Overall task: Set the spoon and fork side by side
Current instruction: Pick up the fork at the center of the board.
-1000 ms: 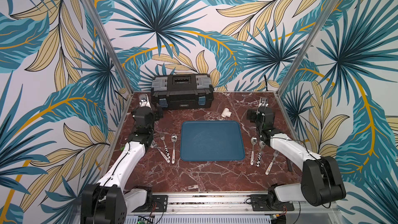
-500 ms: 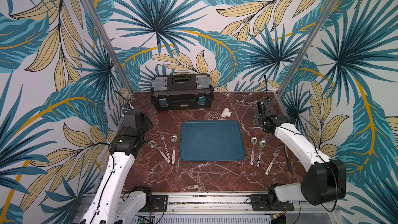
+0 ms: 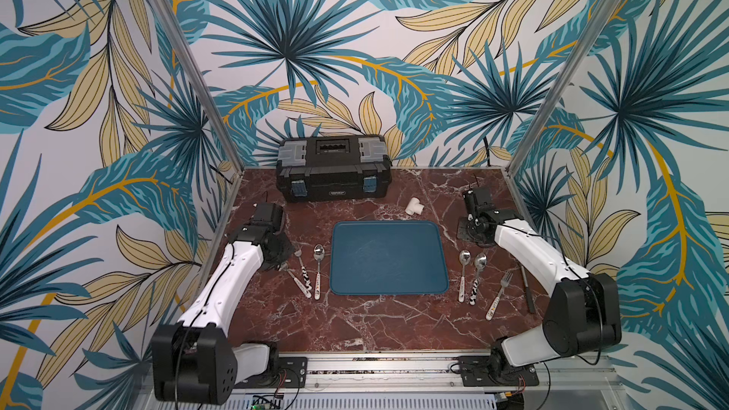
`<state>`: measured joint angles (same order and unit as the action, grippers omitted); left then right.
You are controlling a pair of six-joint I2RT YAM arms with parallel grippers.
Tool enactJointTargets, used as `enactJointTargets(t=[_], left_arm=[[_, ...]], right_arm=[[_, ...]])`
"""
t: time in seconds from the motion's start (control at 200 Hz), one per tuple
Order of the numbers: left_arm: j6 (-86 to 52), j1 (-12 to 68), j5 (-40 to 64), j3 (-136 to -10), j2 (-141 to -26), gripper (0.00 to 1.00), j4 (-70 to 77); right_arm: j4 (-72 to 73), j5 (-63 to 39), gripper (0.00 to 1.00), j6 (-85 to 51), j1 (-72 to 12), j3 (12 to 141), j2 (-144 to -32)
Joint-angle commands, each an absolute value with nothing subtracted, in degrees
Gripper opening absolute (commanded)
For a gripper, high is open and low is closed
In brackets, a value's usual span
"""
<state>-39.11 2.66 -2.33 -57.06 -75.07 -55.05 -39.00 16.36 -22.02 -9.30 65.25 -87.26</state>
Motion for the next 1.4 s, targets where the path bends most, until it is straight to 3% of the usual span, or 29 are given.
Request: enactJointTargets(t=[0.0, 0.05, 0.235, 0.591, 0.866, 1.247, 1.392], left_arm=[[-40.39, 3.15, 3.7, -55.99, -78.31, 0.24, -57.46], [-40.09, 3.41, 5.54, -55.32, -79.54, 0.28, -56.06], [-39.88, 5.61, 7.32, -54.76, -82.0, 0.46, -53.26], [-41.48, 8.98, 7.21, -53.5, -89.54, 0.48, -50.14], [-42.8, 8.97, 7.82, -52.98, -94.59, 0.41, -46.85], [-42.19, 8.96, 4.46, -53.52, -97.29, 0.15, -46.67], [-41.03, 8.96, 2.96, -54.9, -97.21, 0.1, -47.53]], right_arm=[[-41.84, 13.58, 0.13, -22.99, -9.15, 65.72, -87.66], [-41.21, 12.66, 0.23, -22.44, -9.14, 65.48, -87.13], [-41.33, 12.96, 0.33, -21.91, -9.14, 65.65, -87.12], [-39.71, 12.72, 0.33, -21.72, -9.15, 65.03, -87.15], [-38.93, 13.4, 0.29, -21.47, -9.12, 64.18, -87.19], [-38.23, 13.45, 0.23, -21.09, -8.97, 63.9, -87.01], [-37.97, 13.25, 0.22, -21.01, -8.88, 63.76, -87.02]])
